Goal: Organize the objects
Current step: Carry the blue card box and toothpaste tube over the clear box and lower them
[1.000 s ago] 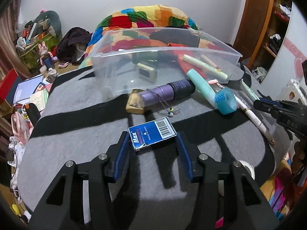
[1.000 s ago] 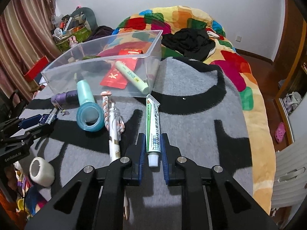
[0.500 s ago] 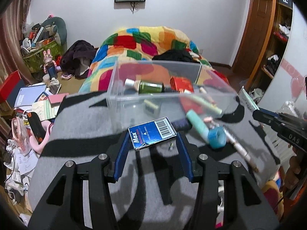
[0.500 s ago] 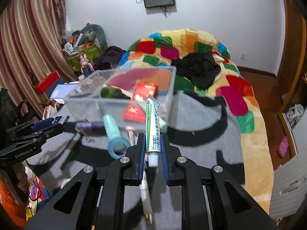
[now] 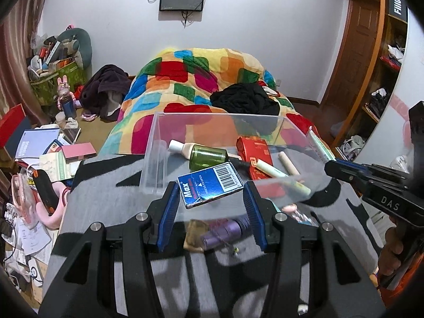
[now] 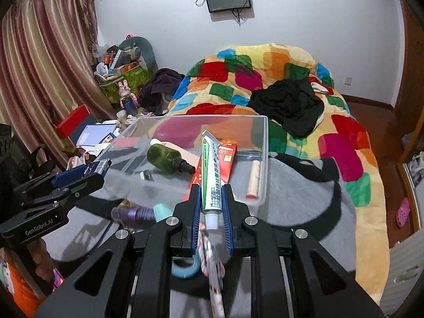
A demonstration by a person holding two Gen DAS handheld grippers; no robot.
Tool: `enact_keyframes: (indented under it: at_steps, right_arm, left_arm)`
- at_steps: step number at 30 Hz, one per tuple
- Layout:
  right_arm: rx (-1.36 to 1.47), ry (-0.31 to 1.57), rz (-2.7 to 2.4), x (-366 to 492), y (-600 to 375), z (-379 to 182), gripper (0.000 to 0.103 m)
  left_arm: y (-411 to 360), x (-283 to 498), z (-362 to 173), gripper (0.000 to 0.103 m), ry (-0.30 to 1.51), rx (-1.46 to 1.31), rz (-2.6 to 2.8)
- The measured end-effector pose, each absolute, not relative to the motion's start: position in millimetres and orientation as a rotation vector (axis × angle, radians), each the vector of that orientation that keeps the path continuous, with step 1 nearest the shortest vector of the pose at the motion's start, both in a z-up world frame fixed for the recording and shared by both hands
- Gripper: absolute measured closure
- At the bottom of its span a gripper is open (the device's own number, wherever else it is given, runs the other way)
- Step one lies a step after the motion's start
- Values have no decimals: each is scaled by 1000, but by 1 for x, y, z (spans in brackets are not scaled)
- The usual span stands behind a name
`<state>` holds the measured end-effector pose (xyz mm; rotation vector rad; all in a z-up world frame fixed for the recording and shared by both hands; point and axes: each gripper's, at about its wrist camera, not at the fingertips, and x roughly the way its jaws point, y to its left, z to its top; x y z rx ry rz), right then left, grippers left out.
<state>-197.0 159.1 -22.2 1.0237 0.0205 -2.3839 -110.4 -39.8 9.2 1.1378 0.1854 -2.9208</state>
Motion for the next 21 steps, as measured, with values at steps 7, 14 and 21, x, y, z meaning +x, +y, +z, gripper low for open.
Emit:
enact_keyframes:
  at_steps: [7,14,21]
  right_arm:
    - [1054,65,-2385,-221,140,-27,89]
    - [1103,116,-2363,-240,122,-37,89]
    - [1149,144,-2335,-251,109,-50,89]
  left_arm:
    - [-44,-132,6,54,196,1168,-2903]
    - [-49,-152,-5,54,235,1246,-2876]
    - [-47,-160,-13,54,253,1281,-2870]
